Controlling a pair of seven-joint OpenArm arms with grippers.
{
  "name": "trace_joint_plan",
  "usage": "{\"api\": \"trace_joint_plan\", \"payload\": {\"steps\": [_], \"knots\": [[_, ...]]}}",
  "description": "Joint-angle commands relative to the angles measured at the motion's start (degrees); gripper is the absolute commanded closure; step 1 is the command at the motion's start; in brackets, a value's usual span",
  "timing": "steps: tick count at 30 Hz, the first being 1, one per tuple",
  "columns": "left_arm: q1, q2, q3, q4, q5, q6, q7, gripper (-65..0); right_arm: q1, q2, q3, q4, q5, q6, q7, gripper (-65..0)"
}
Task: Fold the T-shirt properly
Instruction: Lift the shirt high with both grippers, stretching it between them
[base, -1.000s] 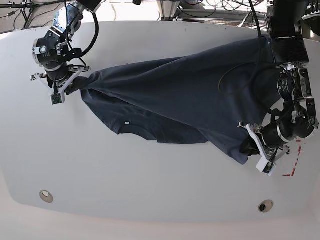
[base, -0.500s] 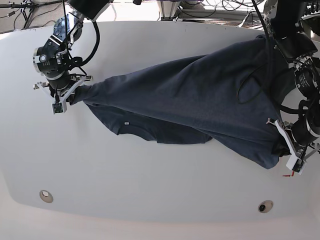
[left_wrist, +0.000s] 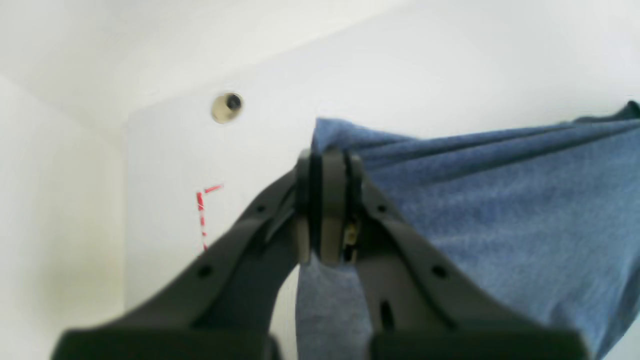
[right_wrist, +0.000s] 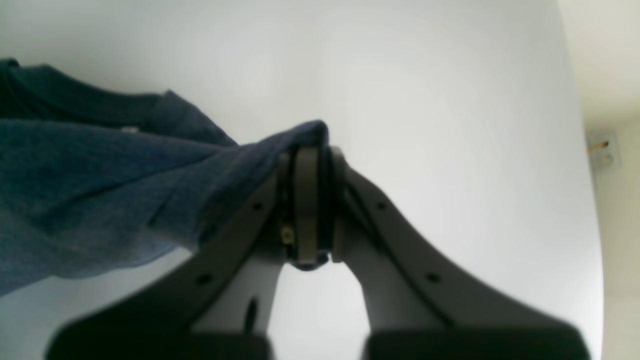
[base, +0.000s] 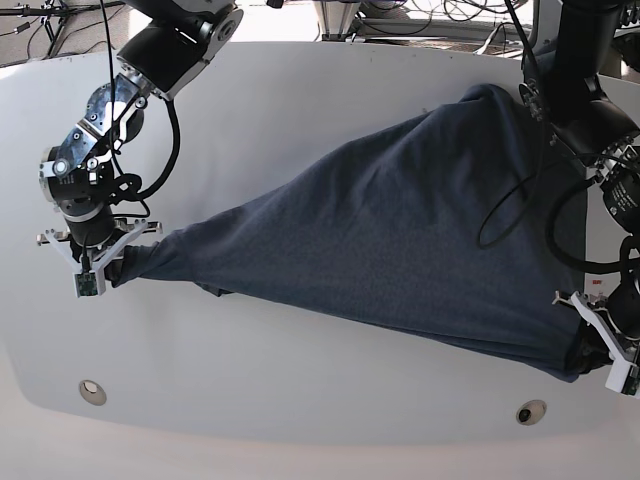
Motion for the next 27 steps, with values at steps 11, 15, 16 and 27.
{"api": "trace_joint_plan", "payload": {"steps": [11, 15, 16, 27], "knots": [[-16.26, 0.07, -0.02, 0.75, 0.34, 2.15, -1.67, 0.0, 16.26, 7.36, -8.33, 1.18, -0.63, -0.58, -2.37, -0.2], [-21.80, 0.07, 0.15, 0.75, 3.50, 2.23, -1.67, 0.0, 22.68, 9.73, -10.71, 1.00, -0.63, -0.58, -4.74, -0.2], [-22.85, 0.07, 0.15, 0.75, 3.94, 2.23, -1.67, 0.0, 23.64, 10.17, -10.97, 1.00, -0.63, -0.58, -5.09, -0.2], [-35.69, -1.51, 0.15, -3.12, 8.78, 2.23, -1.67, 0.0, 39.73, 15.80, -18.71, -2.51, -0.72, -0.58, -9.05, -0.2]]}}
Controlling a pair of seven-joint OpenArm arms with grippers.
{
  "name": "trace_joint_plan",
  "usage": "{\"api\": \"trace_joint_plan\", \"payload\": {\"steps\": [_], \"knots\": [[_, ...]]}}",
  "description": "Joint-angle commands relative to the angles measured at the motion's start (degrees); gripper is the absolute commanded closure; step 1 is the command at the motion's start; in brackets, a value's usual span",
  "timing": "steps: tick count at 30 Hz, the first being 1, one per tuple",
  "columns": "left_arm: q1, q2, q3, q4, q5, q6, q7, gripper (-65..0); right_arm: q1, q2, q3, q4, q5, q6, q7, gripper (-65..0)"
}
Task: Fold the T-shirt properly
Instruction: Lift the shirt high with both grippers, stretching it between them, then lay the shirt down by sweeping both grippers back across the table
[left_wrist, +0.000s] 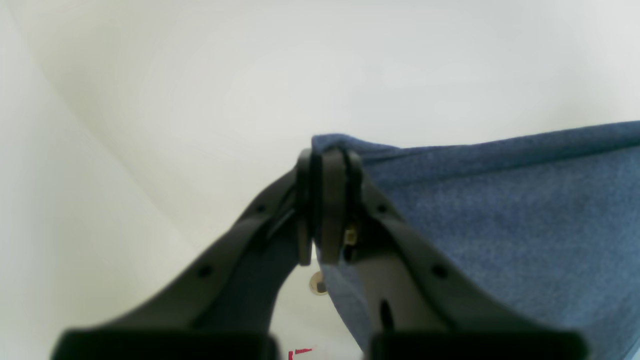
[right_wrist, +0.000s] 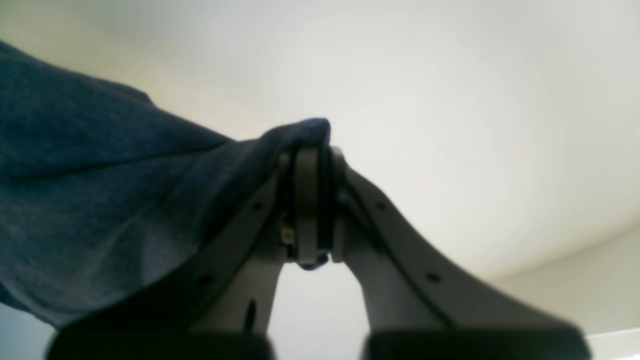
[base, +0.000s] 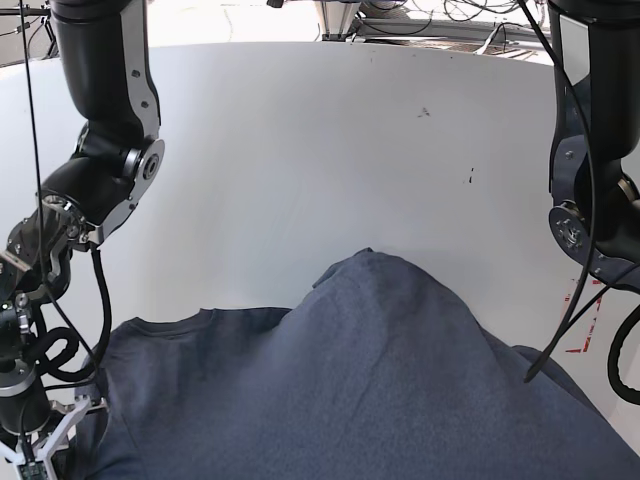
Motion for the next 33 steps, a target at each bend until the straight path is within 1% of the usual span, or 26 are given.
{"api": "trace_joint_plan", "payload": {"steps": [1, 5, 9, 14, 21, 28, 33], "knots": [[-4.28, -2.23, -0.11, -1.50, 2.29, 0.03, -1.43, 0.0, 5.90, 2.25, -0.55, -0.77, -1.66, -0.56, -1.25, -0.2], [-6.92, -2.76, -0.11, -4.58, 3.26, 0.03, -1.43, 0.0, 9.95, 3.22, -1.95, -2.79, -1.66, -0.56, -1.42, -0.2], [-9.38, -2.85, -0.20, -6.78, 3.52, 0.03, -1.43, 0.0, 13.64, 4.62, -5.03, -4.55, -1.57, -0.56, -1.51, -0.2], [-10.96, -3.90, -0.20, -7.92, 3.52, 0.03, -1.43, 0.0, 16.89, 4.62, -7.67, -5.78, -1.57, -0.56, -1.51, -0.2], [-12.72, -3.90, -0.20, -8.71, 3.61, 0.03, -1.43, 0.0, 20.67, 4.62, -8.81, -7.80, -1.57, -0.56, -1.51, -0.2], [-11.67, -3.82, -0.11, -8.53, 3.26, 0.03, -1.43, 0.0, 20.23, 4.62, -8.81, -6.92, -1.57, -0.56, -1.78, -0.2], [-7.62, -3.82, -0.11, -8.27, 3.08, -0.24, -1.43, 0.0, 15.75, 4.71, -8.63, -4.20, -1.57, -0.56, -1.78, -0.2]]}}
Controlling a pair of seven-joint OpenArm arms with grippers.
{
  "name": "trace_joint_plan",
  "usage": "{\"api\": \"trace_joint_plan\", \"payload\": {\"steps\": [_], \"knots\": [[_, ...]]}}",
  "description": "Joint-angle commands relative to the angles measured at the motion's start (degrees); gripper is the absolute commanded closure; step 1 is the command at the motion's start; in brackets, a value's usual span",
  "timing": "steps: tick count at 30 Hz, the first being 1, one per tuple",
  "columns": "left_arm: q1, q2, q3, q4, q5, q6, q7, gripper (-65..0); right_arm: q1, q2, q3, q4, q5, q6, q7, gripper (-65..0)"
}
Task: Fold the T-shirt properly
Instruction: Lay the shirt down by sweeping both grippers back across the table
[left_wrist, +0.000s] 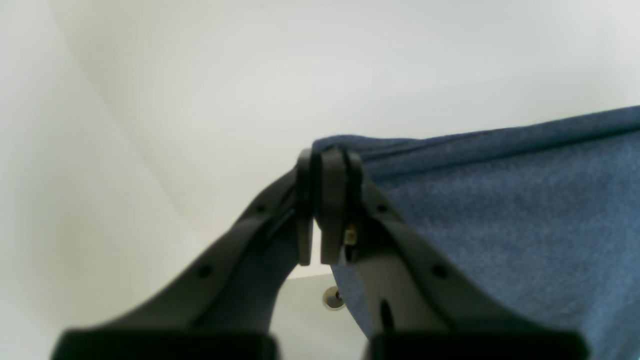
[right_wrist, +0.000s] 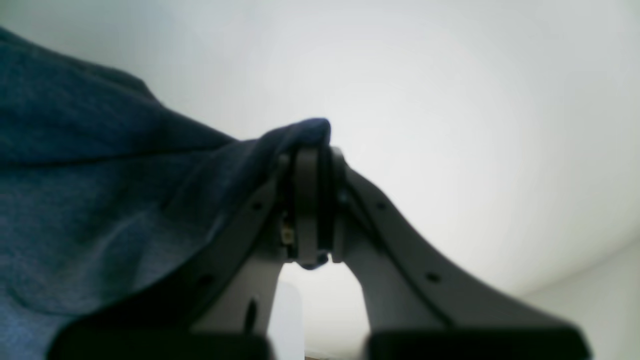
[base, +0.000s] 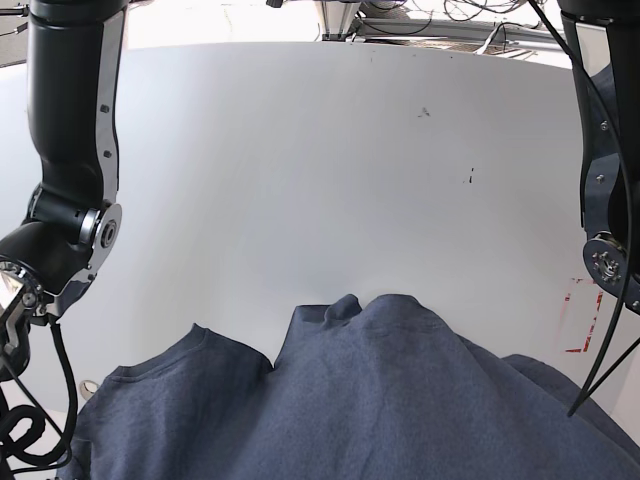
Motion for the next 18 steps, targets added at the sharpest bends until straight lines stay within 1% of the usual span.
{"api": "trace_joint_plan", "payload": {"steps": [1, 7, 10, 12, 14, 18], "knots": [[0.71, -0.74, 0.02, 0.36, 1.01, -0.24, -0.97, 0.0, -1.81, 0.78, 0.53, 3.04, -1.49, -0.58, 0.19, -0.2], [8.09, -0.82, -0.07, 0.36, 0.48, -0.41, -0.97, 0.0, -12.45, 0.95, 0.70, 10.87, -1.57, -0.58, 0.19, -0.2], [12.31, -0.82, -0.24, 0.45, -2.42, -0.41, -0.97, 0.0, -19.30, 0.86, 1.05, 14.91, -1.57, -0.58, 0.19, -0.2], [15.04, -0.91, -0.33, 0.89, -4.71, -0.41, -0.97, 0.0, -24.05, 0.51, 3.25, 16.58, -1.57, -0.58, 0.19, -0.2], [18.29, -1.09, -0.42, 2.12, -6.82, -0.41, -0.97, 0.0, -28.54, -0.54, 5.62, 17.02, -1.05, -0.58, 0.19, -0.2], [25.85, -2.93, -0.42, 5.73, -9.90, -0.41, -0.97, 0.0, -36.01, -2.04, 9.84, 17.37, -1.05, -0.58, 0.63, -0.2]]}}
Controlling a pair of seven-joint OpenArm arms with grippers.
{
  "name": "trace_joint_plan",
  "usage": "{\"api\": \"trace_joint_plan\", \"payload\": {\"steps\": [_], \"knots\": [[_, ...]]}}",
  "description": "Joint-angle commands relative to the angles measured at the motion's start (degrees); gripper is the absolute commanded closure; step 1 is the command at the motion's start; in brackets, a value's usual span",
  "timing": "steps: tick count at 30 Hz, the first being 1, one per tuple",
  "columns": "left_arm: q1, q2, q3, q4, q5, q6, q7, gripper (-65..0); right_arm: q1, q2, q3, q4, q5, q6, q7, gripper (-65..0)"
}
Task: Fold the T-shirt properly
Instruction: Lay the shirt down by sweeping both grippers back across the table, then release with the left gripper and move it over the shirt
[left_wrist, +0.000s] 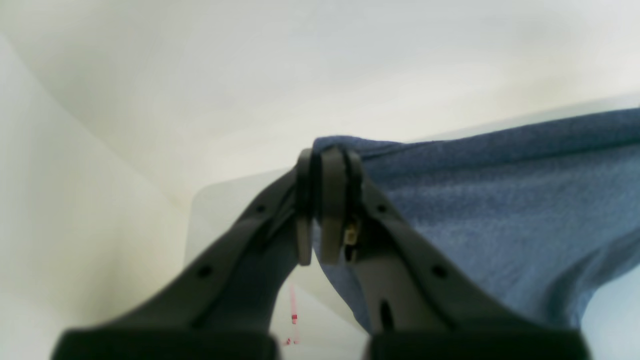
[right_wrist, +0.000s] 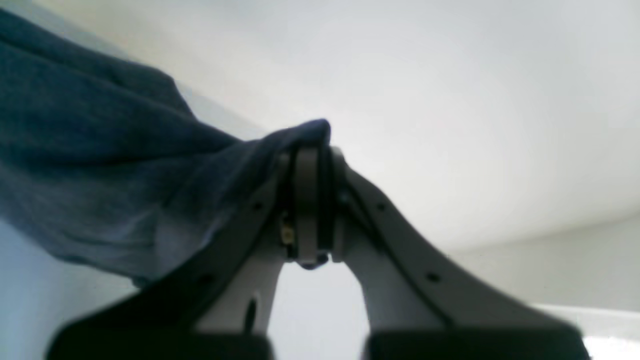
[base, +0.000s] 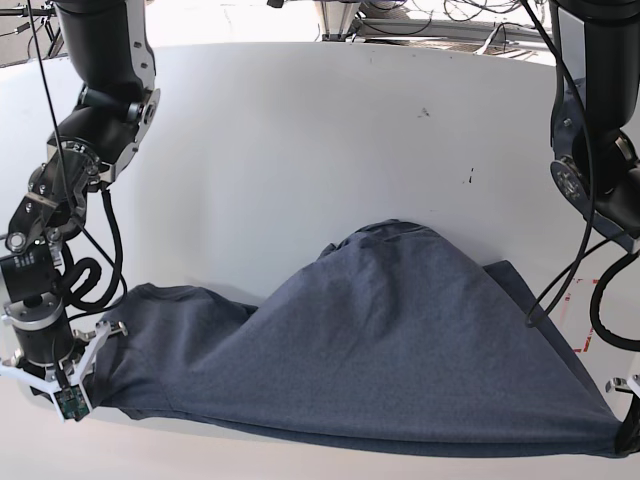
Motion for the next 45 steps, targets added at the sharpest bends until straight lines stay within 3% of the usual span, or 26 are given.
{"api": "trace_joint_plan", "payload": {"steps": [1, 4, 11, 29, 37, 45], "knots": [[3.00, -2.13, -0.22, 3.43, -1.09, 0.00, -1.47, 0.0, -3.28, 0.13, 2.64, 0.92, -0.98, -0.47, 0.70, -0.2], [8.54, -2.21, -0.40, 4.75, -2.59, 0.00, -1.47, 0.0, -7.41, 0.04, 4.57, 0.92, -0.80, -0.47, 1.31, -0.2], [23.93, -3.36, -7.25, 7.92, -7.16, 0.00, -1.47, 0.0, -18.49, -4.01, 11.52, 0.92, 2.71, -0.47, 2.28, -0.2], [58.21, -5.91, -23.17, 10.38, -20.87, 0.00, -1.47, 0.0, -37.56, -11.39, 16.18, 1.00, 4.03, -0.47, 2.37, -0.2], [70.08, -5.91, -28.00, 10.38, -23.77, 0.00, -1.47, 0.0, -42.66, -13.50, 16.18, 1.00, 4.03, -0.47, 2.37, -0.2], [74.56, -5.55, -28.44, 10.29, -23.86, 0.00, -1.47, 0.0, -44.60, -15.08, 16.26, 0.92, 4.03, -0.47, 2.37, -0.2]]}}
